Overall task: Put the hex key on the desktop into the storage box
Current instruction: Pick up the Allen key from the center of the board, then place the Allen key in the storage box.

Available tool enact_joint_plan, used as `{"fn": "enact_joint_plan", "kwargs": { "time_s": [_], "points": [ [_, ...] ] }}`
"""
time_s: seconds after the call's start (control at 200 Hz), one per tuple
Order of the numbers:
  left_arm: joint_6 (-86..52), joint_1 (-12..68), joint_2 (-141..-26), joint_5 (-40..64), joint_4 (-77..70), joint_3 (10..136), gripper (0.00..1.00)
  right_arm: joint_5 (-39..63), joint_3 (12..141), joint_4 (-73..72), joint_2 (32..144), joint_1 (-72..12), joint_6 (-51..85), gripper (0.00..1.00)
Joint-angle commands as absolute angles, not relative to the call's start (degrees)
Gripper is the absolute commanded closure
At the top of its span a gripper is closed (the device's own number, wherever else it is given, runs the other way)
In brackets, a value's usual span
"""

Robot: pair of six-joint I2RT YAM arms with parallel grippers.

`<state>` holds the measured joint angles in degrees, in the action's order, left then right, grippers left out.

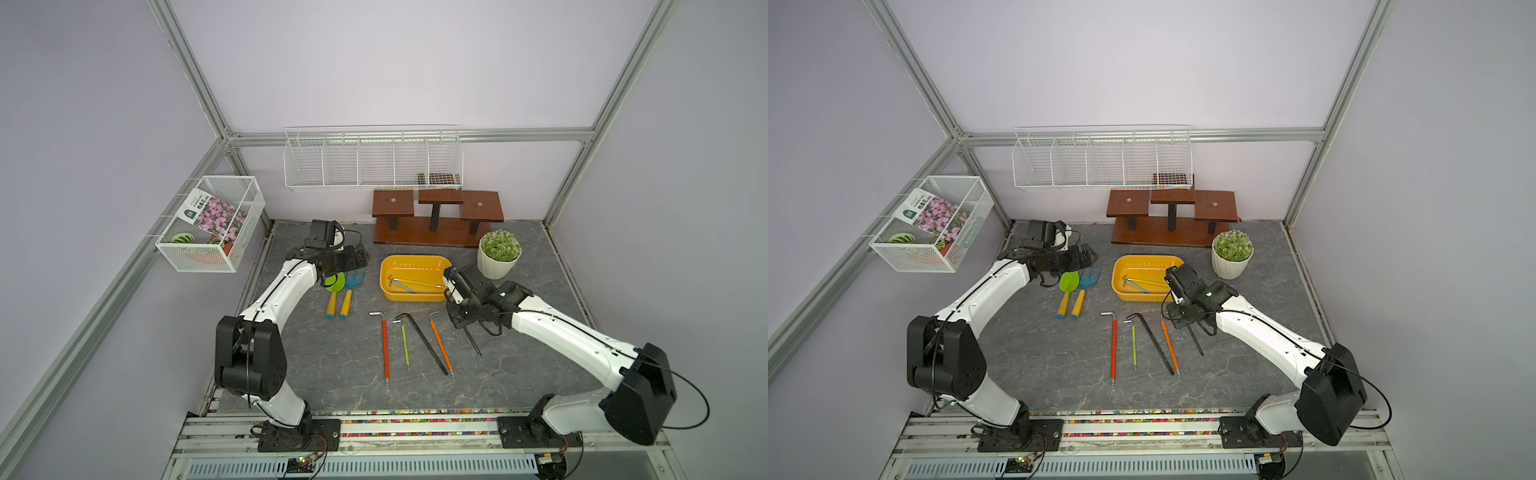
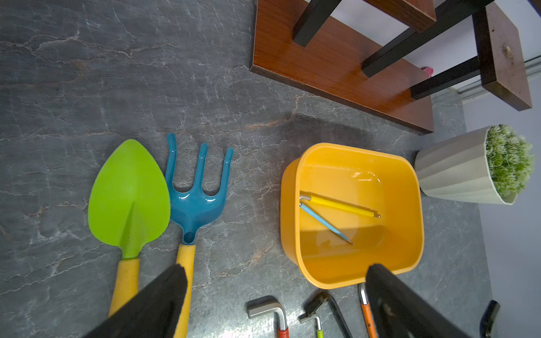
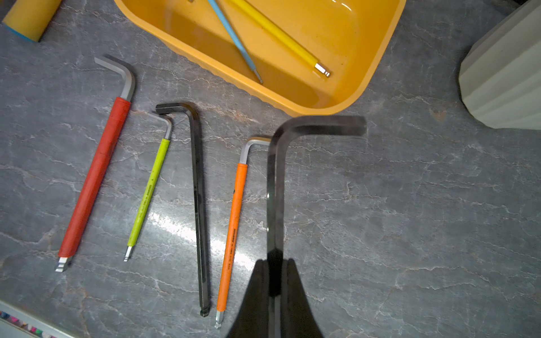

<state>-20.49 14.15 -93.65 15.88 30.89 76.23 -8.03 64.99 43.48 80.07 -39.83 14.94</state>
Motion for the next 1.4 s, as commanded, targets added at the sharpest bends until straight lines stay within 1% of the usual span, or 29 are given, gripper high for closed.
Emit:
{"fn": "enact_joint_plan", "kwargs": {
  "time_s": [0.0,0.35,0.605,0.885,1.064,1.394],
  "points": [
    [-19.96,14.29,-93.03,15.64,30.59,76.03,0.0,-7.04,67.56,43.84,81.5,-39.12,12.71,1.0],
    [-19.83,14.27,-93.82,14.6,30.98,76.03,0.0,-5.81,72.11,44.21,85.64,-38.55,9.33,1.0],
    [-18.95,14.31,-94.23,11.28,32.36,77.08,0.0,-5.44,75.68,45.59,88.66,-38.4,6.87,1.0],
    [-19.21,14.26,-95.07,12.22,32.52,77.32,0.0,-5.15,79.81,46.43,93.38,-38.41,4.71,1.0],
    [-19.43,14.34,-95.27,12.56,32.57,77.27,0.0,-3.79,83.07,46.05,97.64,-38.39,3.54,1.0],
    [-19.86,14.39,-94.77,13.27,32.61,77.43,0.0,-5.33,92.54,47.69,106.5,-38.3,0.31,1.0]
  ]
}}
